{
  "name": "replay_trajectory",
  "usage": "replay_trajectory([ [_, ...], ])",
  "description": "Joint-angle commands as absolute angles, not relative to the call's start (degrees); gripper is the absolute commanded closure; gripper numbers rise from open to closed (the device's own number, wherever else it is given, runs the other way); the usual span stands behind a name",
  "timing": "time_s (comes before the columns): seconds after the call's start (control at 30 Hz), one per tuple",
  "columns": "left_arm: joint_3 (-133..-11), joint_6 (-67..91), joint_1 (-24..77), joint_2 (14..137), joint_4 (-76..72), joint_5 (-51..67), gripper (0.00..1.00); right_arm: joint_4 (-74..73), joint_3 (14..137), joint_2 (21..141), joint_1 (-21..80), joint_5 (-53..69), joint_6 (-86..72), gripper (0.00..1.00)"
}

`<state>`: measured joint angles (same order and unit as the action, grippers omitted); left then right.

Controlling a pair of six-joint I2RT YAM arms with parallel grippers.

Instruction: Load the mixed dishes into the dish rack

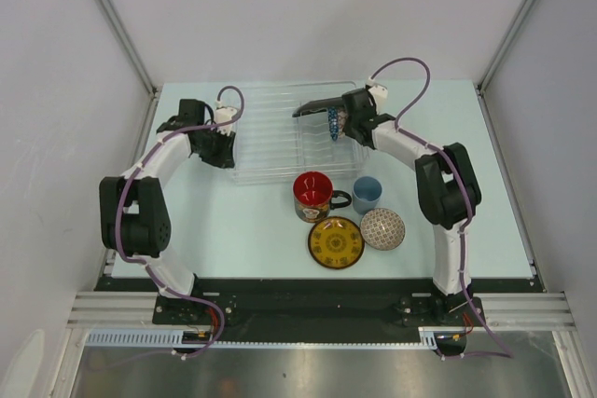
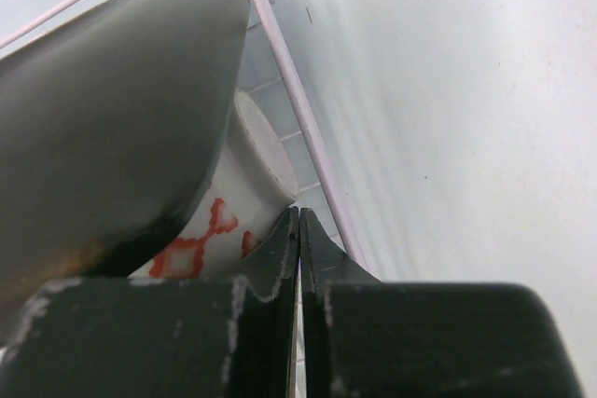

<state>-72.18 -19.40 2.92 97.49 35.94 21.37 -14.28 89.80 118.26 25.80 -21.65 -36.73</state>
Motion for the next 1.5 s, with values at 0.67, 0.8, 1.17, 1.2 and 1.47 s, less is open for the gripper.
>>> replay_trajectory([
  [0.67, -72.16, -32.96, 5.19, 95.54, 45.17, 34.46, 0.72, 6.41, 84.9, 119.62, 32.69, -19.25, -35.69, 1.0],
  [0.8, -71.9, -33.66, 5.19, 95.36, 45.44, 34.37, 0.72, 8.17, 84.9, 120.76, 32.35, -19.68, -37.96, 1.0],
  [1.17, -70.75, -34.01, 4.83, 95.45, 45.09, 34.63, 0.73, 3.6, 84.2, 120.5, 31.03, -24.69, -40.43, 1.0],
  [1.2, -70.66, -33.84, 4.92, 95.54, 45.0, 34.72, 0.73, 3.43, 84.29, 119.54, 31.03, -25.31, -39.91, 1.0],
  [1.47, -69.87, -33.58, 4.92, 95.18, 44.47, 34.89, 0.74, 2.64, 83.15, 113.21, 30.32, -31.37, -34.1, 1.0],
])
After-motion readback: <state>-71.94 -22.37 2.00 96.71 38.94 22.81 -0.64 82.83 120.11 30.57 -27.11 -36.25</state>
